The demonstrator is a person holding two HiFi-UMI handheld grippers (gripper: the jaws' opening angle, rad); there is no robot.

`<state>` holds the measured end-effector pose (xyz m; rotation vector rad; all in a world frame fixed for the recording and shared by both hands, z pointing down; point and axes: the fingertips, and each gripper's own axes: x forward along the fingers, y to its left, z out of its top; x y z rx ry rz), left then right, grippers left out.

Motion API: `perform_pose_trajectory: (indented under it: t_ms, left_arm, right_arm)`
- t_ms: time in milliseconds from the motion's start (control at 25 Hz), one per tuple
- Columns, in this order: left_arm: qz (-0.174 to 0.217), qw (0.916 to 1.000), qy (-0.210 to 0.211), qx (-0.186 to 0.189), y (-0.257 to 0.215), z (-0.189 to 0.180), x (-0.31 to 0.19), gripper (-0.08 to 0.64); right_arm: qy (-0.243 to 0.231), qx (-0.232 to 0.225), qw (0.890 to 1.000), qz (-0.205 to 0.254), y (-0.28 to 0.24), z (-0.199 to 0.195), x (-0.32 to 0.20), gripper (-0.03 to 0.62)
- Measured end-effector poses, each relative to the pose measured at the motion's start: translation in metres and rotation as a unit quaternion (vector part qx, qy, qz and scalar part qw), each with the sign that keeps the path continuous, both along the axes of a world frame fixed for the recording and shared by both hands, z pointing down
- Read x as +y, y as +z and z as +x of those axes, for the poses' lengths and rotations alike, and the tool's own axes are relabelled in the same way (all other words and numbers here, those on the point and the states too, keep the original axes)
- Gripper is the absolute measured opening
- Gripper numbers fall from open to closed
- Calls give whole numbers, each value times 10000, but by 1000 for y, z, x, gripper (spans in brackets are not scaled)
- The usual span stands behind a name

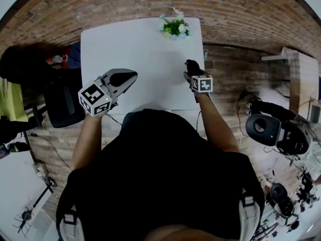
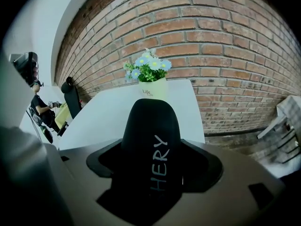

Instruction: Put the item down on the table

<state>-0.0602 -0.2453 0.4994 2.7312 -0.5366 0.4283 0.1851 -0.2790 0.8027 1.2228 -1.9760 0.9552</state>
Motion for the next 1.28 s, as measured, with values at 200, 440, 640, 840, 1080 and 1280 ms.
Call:
perform_pose_trajectory:
  t_ms: [200, 440, 640, 840, 1080, 1280]
  left_arm:
    - [-47, 10000, -11, -12, 4, 2, -2, 12]
    - [-90, 10000, -23, 0, 5, 1, 0, 12]
    - [-138, 9999, -39, -12, 6, 0, 1, 12]
    - [-177, 9998, -51, -52, 7, -3, 2, 12]
    - [-211, 9997, -66, -65, 8, -7, 2, 12]
    - [-239, 9997, -73, -72, 11, -11, 2, 12]
  right_arm:
    - [-14, 77, 9998, -162, 16, 0, -2, 362]
    - [-33, 128, 9995, -303, 25, 0, -1, 362]
    - [-27, 156, 9993, -349, 33, -2, -2, 362]
    - [-5, 209, 9989, -419, 42, 0, 0, 362]
    - [-10, 285, 9986, -440, 50, 0, -2, 362]
    - [30, 338, 9982, -486, 54, -1, -3, 364]
